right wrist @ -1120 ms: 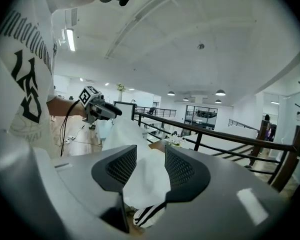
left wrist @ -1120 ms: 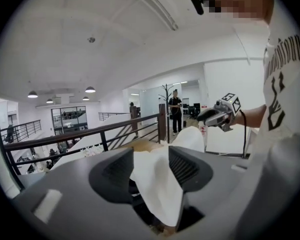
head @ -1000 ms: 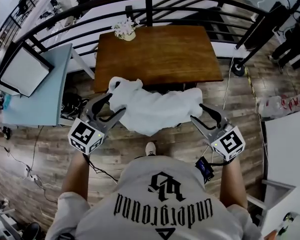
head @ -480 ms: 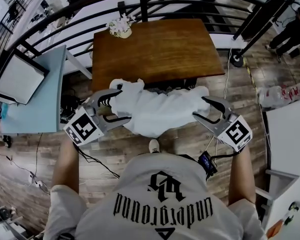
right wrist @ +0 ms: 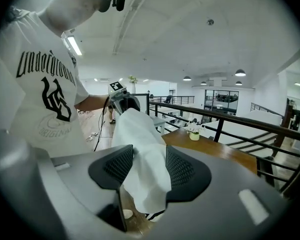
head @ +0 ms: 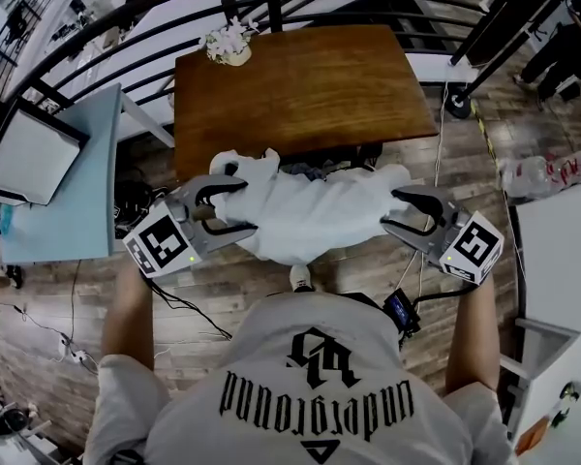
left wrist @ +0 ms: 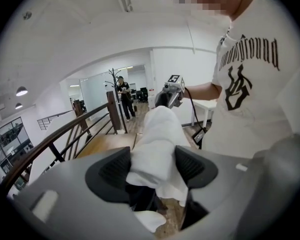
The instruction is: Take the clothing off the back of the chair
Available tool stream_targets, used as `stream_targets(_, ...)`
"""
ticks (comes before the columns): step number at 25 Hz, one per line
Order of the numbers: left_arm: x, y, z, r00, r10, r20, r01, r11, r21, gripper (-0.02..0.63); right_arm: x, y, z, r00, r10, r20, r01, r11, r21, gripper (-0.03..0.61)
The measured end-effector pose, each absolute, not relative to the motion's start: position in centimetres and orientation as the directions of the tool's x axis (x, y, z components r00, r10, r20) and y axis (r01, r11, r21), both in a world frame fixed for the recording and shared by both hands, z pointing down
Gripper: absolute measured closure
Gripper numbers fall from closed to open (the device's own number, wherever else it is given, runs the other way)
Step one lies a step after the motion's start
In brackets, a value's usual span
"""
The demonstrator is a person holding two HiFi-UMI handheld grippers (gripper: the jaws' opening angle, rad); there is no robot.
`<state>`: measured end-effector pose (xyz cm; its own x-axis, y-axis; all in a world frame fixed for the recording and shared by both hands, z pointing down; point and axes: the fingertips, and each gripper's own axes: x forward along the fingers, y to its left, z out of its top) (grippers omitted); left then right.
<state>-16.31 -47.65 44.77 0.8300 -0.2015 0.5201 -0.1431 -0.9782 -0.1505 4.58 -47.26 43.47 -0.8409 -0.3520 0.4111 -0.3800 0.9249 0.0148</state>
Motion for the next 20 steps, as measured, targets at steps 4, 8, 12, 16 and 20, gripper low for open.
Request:
stream_targets(4,-16.4,-47.3,44.5,0.842,-0.169,0.513,-0.118,-0.984,-0.131,0.312,4.7,-47.2,43.1,-0.847,-0.339,0.409,-0.365,0.931,0.016,0.428)
stream_targets(8,-16.5,-47.1,44.1,0.856,-0.152,0.494,-0.108,-0.987,-0.118,0.344,4.7,-47.4,42.9,-0.844,-0.354,0.402,-0.369,0.928,0.042,0.545)
stream_targets(12,-16.3,-46.9,42.9,0.875,-0.171,0.453,-0.143,-0.985,-0.095,0.428,4.7,-47.3,43.0,-0.832,-0.385,0.4,-0.389,0.918,0.074,0.554)
stream_targets(16,-16.6,-47.3,42.4,0.875,-0.234,0.423,-0.195,-0.972,-0.135,0.532,4.7,-47.3,42.9,-0.819,-0.414,0.398,-0.41,0.907,0.099,0.557)
stream_targets(20,-16.6,-47.2,42.4,0.865,-0.27,0.422,-0.233,-0.962,-0.14,0.532,4.7,-47.2,42.6,-0.814,-0.438,0.382,-0.429,0.896,0.114,0.56)
